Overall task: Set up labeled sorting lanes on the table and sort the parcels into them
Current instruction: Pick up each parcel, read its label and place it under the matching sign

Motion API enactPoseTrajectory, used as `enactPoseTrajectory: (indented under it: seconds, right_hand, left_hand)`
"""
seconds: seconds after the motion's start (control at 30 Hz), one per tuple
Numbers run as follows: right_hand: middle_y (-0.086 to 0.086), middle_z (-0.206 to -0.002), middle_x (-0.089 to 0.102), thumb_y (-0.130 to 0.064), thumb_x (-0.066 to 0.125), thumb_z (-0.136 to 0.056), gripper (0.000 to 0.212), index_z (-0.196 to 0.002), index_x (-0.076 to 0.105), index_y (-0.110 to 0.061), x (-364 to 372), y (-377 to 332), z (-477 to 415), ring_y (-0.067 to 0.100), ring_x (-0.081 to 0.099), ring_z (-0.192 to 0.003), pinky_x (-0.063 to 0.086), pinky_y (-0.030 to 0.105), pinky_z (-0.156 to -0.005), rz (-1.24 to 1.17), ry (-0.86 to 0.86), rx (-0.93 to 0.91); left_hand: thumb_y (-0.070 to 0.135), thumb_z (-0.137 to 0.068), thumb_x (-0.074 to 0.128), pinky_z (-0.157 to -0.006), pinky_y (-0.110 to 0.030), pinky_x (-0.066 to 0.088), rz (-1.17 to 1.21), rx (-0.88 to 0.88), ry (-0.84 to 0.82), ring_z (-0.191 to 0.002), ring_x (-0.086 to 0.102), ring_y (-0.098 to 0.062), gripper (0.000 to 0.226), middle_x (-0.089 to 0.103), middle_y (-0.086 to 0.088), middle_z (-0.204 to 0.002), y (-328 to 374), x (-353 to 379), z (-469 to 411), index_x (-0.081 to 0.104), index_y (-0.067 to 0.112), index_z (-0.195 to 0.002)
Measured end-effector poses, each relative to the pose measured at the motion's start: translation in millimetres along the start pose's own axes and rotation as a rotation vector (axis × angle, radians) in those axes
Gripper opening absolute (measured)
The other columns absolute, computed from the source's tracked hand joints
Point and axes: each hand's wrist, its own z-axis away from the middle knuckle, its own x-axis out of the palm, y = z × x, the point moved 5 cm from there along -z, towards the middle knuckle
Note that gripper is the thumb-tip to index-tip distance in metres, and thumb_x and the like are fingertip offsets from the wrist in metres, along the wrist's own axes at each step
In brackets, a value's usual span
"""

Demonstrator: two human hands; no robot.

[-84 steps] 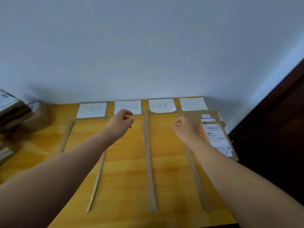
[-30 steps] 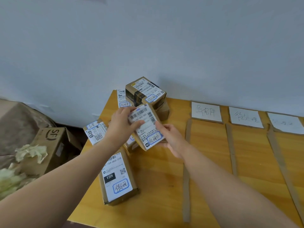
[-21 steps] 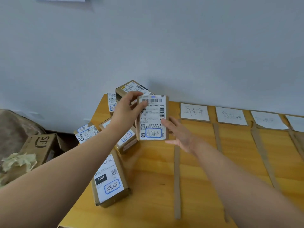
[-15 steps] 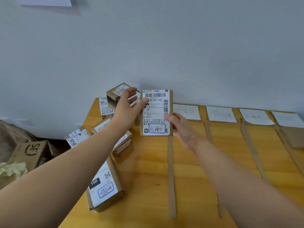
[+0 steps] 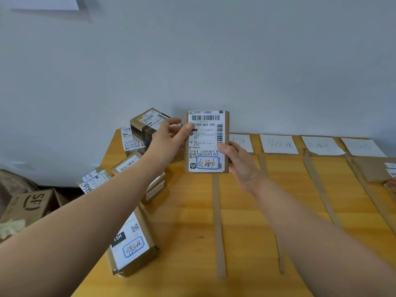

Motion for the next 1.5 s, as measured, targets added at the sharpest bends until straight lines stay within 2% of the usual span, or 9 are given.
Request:
enactPoseTrajectory:
  seconds: [0.17, 0.37, 0.5, 0.57, 0.93, 1.07, 1.27, 1.37, 1.5]
  right_hand:
    - [-0.003, -0.100, 0.075, -0.056, 0.070, -0.055, 0.064, -0.107, 0.063, -0.020, -20.1, -5.1, 5.3, 0.012, 0.071, -0.094, 0.054, 0.037, -0.093, 0.034, 0.073, -0.042]
    - [-0.003, -0.103, 0.074, -0.061, 0.070, -0.056, 0.076, -0.117, 0.061, -0.016, -48.9, -0.9, 18.3, 0.014, 0.070, -0.096, 0.054, 0.032, -0.086, 0.100, 0.140, 0.025]
    - [-0.002, -0.100, 0.074, -0.042, 0.064, -0.086, 0.028, -0.105, 0.066, -0.021, -77.4, -0.2, 30.8, 0.007, 0.069, -0.088, 0.050, 0.021, -0.075, 0.131, 0.175, 0.072]
    - [-0.003, -0.102, 0.073, -0.040, 0.058, -0.091, 0.025, -0.105, 0.065, -0.020, -92.8, -0.7, 35.3, 0.004, 0.066, -0.089, 0.040, 0.017, -0.067, 0.143, 0.187, 0.093]
    - [-0.011, -0.100, 0.074, -0.049, 0.050, -0.093, 0.027, -0.102, 0.068, -0.030, -201.2, 17.3, 49.0, 0.003, 0.067, -0.096, 0.045, 0.020, -0.079, 0.152, 0.156, 0.173]
    - [-0.008, -0.107, 0.072, -0.050, 0.050, -0.093, 0.033, -0.115, 0.061, -0.028, -260.7, 23.7, 52.1, 0.008, 0.066, -0.101, 0.048, 0.026, -0.083, 0.151, 0.115, 0.216]
    - [-0.009, -0.103, 0.071, -0.048, 0.051, -0.093, 0.038, -0.123, 0.054, -0.025, -345.7, 37.9, 58.3, 0.009, 0.065, -0.100, 0.049, 0.037, -0.090, 0.122, 0.187, 0.231]
    - [-0.010, -0.098, 0.070, -0.047, 0.052, -0.094, 0.038, -0.124, 0.053, -0.023, -385.4, 52.4, 61.6, 0.006, 0.065, -0.093, 0.049, 0.034, -0.085, 0.096, 0.258, 0.279]
    - [-0.008, -0.097, 0.067, -0.046, 0.052, -0.094, 0.041, -0.126, 0.052, -0.021, -433.2, 77.6, 71.0, 0.010, 0.062, -0.095, 0.049, 0.047, -0.097, 0.083, 0.350, 0.371]
  left_hand:
    - [0.083, -0.063, 0.048, -0.090, -0.044, 0.055, -0.025, -0.216, -0.198, -0.096, 0.070, -0.019, 0.081, 0.074, 0.002, -0.101, -9.2, 18.1, -2.4, 0.061, 0.022, -0.114]
    - [0.072, -0.079, 0.049, -0.086, -0.042, 0.057, 0.010, -0.253, -0.253, -0.099, 0.069, -0.021, 0.063, 0.073, -0.002, -0.104, -13.6, 50.9, -5.4, 0.065, 0.020, -0.111]
    - [0.060, -0.085, 0.055, -0.079, -0.035, 0.058, 0.044, -0.258, -0.291, -0.094, 0.068, -0.019, 0.050, 0.070, -0.003, -0.107, -12.5, 81.4, -3.7, 0.063, 0.020, -0.113]
    - [0.055, -0.087, 0.057, -0.078, -0.034, 0.058, 0.051, -0.257, -0.307, -0.091, 0.068, -0.018, 0.044, 0.070, -0.003, -0.107, -12.1, 98.5, -3.4, 0.062, 0.020, -0.113]
    - [0.050, -0.090, 0.056, -0.072, -0.030, 0.054, -0.007, -0.198, -0.195, -0.086, 0.068, -0.021, 0.043, 0.072, -0.002, -0.095, 6.8, 210.0, -0.8, 0.063, 0.010, -0.106]
    - [0.048, -0.092, 0.053, -0.076, -0.034, 0.054, -0.012, -0.232, -0.198, -0.080, 0.064, -0.018, 0.040, 0.069, -0.002, -0.094, 13.1, 271.8, 1.9, 0.062, 0.011, -0.104]
    - [0.047, -0.096, 0.046, -0.070, -0.028, 0.053, -0.058, -0.267, -0.244, -0.082, 0.064, -0.017, 0.038, 0.068, -0.003, -0.100, 14.8, 356.5, 1.6, 0.061, 0.015, -0.110]
    - [0.043, -0.096, 0.047, -0.076, -0.031, 0.054, -0.079, -0.289, -0.262, -0.086, 0.063, -0.018, 0.035, 0.065, -0.005, -0.104, 8.8, 387.5, 2.0, 0.059, 0.015, -0.112]
    - [0.038, -0.096, 0.051, -0.081, -0.034, 0.054, -0.173, -0.304, -0.299, -0.091, 0.064, -0.019, 0.027, 0.065, -0.004, -0.105, -3.5, 415.5, 1.1, 0.059, 0.017, -0.109]
